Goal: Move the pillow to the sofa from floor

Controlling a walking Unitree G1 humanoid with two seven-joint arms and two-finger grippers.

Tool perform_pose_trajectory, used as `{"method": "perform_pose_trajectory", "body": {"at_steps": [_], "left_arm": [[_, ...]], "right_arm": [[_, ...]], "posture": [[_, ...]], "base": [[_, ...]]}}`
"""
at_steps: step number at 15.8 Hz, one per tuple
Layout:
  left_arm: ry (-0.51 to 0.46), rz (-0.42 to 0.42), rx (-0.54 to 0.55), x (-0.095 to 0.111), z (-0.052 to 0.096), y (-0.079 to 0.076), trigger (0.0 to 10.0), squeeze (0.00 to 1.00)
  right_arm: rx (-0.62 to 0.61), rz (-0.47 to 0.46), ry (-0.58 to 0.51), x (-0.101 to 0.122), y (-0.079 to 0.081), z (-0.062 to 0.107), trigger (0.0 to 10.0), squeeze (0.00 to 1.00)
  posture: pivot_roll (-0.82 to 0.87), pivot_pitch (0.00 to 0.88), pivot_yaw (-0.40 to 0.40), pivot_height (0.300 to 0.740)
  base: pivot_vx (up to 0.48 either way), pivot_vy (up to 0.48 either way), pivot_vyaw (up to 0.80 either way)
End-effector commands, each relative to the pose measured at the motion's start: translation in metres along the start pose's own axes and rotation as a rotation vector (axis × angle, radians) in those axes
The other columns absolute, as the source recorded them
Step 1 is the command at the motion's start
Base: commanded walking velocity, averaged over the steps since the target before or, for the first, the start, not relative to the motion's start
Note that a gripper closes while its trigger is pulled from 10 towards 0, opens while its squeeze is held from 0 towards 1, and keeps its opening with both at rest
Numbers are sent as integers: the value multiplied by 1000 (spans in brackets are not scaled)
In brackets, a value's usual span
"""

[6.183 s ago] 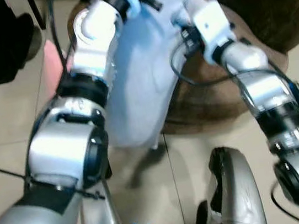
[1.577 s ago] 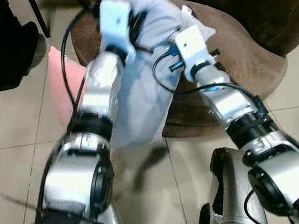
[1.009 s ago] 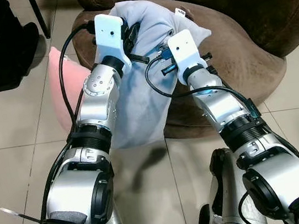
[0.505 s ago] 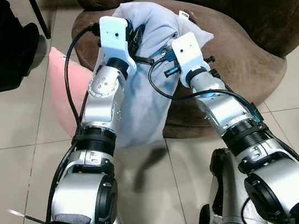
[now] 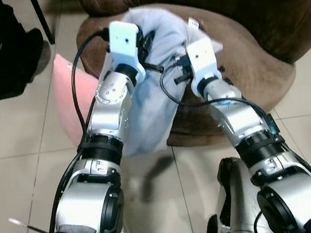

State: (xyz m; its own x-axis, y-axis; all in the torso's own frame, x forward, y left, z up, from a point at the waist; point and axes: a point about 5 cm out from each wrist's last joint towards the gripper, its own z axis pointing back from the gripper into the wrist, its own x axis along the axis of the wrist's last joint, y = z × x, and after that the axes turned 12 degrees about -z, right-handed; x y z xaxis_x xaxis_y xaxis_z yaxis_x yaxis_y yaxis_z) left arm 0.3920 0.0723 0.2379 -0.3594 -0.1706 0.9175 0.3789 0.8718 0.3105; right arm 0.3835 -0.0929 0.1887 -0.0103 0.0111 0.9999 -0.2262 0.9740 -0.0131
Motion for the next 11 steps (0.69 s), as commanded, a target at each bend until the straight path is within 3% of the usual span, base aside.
{"method": "perform_pose_trajectory", "body": {"at_steps": [1, 11], "left_arm": [[74, 7, -60, -16, 2, -18, 10000, 0], [68, -8, -84, -14, 1, -23, 10000, 0]], "right_arm": [[10, -12, -24, 7, 0, 1, 10000, 0], [7, -34, -22, 6, 0, 2, 10000, 0]], "posture": [[54, 176, -95, 483], [50, 179, -88, 568]], "base": [[0, 0, 0], [0, 0, 0]]}}
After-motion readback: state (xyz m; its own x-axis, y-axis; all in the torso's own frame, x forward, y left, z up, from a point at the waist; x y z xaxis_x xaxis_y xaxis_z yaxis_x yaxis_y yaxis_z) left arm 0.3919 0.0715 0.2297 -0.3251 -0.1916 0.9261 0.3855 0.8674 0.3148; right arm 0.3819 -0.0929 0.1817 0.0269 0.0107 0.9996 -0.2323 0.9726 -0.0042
